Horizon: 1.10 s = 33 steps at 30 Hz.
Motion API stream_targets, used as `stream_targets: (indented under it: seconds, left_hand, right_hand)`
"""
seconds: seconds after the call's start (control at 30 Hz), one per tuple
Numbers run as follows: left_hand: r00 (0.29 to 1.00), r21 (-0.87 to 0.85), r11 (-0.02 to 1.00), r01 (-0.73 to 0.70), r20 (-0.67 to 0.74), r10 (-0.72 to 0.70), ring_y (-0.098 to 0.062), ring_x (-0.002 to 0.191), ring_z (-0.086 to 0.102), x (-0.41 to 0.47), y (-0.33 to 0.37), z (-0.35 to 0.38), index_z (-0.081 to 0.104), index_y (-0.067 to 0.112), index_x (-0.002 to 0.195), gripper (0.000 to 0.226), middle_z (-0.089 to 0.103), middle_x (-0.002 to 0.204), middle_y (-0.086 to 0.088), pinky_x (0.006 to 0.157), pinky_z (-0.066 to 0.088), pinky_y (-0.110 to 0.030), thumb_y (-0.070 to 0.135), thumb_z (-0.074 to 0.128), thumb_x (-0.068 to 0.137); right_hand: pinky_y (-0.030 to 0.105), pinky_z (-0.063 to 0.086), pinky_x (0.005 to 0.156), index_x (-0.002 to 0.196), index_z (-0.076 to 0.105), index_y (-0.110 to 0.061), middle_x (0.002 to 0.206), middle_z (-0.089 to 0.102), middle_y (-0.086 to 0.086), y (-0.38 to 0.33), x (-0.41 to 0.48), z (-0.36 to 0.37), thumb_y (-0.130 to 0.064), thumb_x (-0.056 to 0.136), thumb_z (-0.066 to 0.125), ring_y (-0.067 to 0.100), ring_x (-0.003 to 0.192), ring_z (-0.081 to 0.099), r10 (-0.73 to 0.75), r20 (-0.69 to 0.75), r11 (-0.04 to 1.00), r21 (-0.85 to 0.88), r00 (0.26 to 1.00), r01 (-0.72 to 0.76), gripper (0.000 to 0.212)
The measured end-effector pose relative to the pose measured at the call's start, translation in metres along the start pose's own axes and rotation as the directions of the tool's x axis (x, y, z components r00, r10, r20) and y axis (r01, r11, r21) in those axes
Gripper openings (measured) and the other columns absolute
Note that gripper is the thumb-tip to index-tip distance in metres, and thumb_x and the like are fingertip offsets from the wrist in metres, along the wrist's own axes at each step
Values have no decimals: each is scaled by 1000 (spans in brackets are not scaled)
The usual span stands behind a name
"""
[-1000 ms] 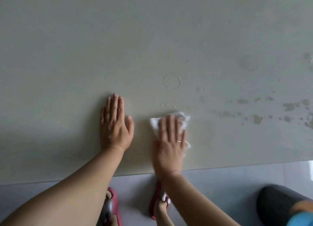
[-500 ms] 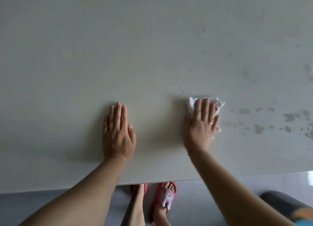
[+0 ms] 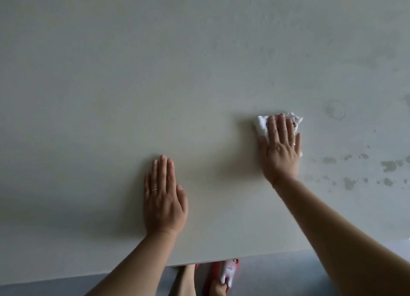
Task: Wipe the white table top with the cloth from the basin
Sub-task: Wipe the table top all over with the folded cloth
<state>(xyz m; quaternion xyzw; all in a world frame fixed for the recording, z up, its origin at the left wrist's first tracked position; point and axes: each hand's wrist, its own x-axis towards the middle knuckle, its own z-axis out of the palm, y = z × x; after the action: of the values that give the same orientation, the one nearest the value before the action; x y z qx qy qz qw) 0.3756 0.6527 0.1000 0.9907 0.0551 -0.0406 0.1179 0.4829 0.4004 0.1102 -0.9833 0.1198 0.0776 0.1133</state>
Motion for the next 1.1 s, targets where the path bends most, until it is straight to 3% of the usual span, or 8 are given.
stream_targets:
  seconds: [0.13,0.43,0.57,0.7,0.83,0.97,1.03,1.1]
  left_hand:
    - [1000,13,1000,8,24,-8,-28,145,20,-1,1,-1,28,2,147,64,23,156,-15,117,19,-45,23,32,86]
    - [999,14,1000,-8,46,8,-29,143,23,-2,-1,-1,31,0,145,63,24,154,-16,115,21,-47,24,32,87]
    - [999,2,1000,-12,36,11,-29,144,21,-2,-2,1,29,0,146,63,23,155,-16,116,21,-47,23,33,87]
    - [1000,-3,1000,-8,26,8,-29,145,20,-3,-1,3,28,1,146,64,22,156,-15,116,20,-47,23,34,86]
    - [999,-11,1000,8,41,-7,-30,142,25,-3,-1,3,31,0,144,64,28,153,-16,114,24,-48,21,36,84]
    - [999,-42,999,0,49,3,-32,139,28,0,1,-3,38,-3,140,63,28,151,-15,113,22,-46,21,37,82]
    - [999,-67,998,-22,45,26,-31,140,27,8,2,-9,38,-3,140,64,26,152,-14,114,17,-45,23,37,82]
    - [1000,-75,997,-22,18,23,-30,141,25,32,6,-16,35,-3,142,64,26,153,-16,116,14,-44,23,36,84]
  right_hand:
    - [43,-5,116,150,13,-21,160,4,4,-67,-20,19,-35,94,37,24,146,-3,121,-10,992,42,993,-121,63]
    - [48,14,116,145,32,-23,155,25,2,-95,-36,31,-38,93,44,20,145,12,-568,122,820,9,814,572,56]
    - [43,2,117,149,20,-25,159,12,1,-37,21,9,-37,97,38,16,146,0,-144,24,989,-17,989,144,56]
    - [44,-8,117,150,9,-26,160,0,-1,-74,35,15,-37,97,32,19,146,-7,260,-35,964,71,965,-257,59]
    - [43,-13,114,150,14,-25,159,6,0,-158,0,37,-34,90,42,20,146,-5,-141,16,987,77,990,140,67]
    - [46,7,117,146,30,-24,156,23,0,-147,12,29,-36,93,45,22,145,15,-578,101,816,56,810,576,57]
    - [44,8,117,146,30,-23,156,23,1,-112,42,19,-35,94,45,21,145,13,-610,120,791,31,783,611,55]
    - [42,3,117,148,24,-24,158,16,2,-73,75,6,-34,96,43,20,146,6,-431,74,902,7,899,432,55]
